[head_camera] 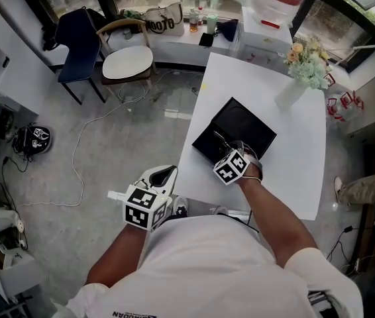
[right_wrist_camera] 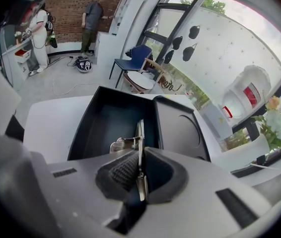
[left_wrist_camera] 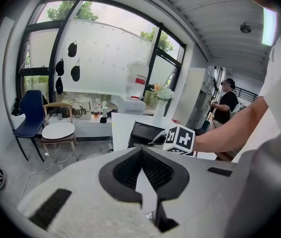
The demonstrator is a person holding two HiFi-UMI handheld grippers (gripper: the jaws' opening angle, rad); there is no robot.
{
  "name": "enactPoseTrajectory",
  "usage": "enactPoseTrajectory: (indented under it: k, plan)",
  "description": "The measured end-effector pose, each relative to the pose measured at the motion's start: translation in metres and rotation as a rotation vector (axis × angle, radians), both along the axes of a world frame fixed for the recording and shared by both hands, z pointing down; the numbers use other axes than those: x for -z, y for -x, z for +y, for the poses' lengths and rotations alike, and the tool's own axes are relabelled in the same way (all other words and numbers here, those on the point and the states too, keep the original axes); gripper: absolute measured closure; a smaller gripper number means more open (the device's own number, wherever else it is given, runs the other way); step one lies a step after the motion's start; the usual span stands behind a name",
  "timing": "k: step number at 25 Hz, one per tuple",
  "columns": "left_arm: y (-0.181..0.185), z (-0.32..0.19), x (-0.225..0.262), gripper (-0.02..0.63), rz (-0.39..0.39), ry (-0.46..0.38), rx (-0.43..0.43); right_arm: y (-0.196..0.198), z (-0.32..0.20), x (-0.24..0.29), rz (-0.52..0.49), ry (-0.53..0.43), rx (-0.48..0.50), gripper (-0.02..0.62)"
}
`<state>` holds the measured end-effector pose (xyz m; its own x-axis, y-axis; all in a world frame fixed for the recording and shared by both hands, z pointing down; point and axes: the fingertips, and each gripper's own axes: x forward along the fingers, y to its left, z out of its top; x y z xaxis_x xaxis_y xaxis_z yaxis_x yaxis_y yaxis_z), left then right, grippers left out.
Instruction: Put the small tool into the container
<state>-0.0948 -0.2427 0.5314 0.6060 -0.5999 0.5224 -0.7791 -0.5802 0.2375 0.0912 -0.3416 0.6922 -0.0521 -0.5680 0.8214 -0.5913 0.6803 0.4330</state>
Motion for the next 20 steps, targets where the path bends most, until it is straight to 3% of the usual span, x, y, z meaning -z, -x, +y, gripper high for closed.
enactPoseTrajectory:
  k: [20]
  plan:
    - [-0.008,-0.002,0.0,0.597,0.006,0.001,0.002,0.017,0.019,-0.016,-0.084,0.112,0.068,0.488]
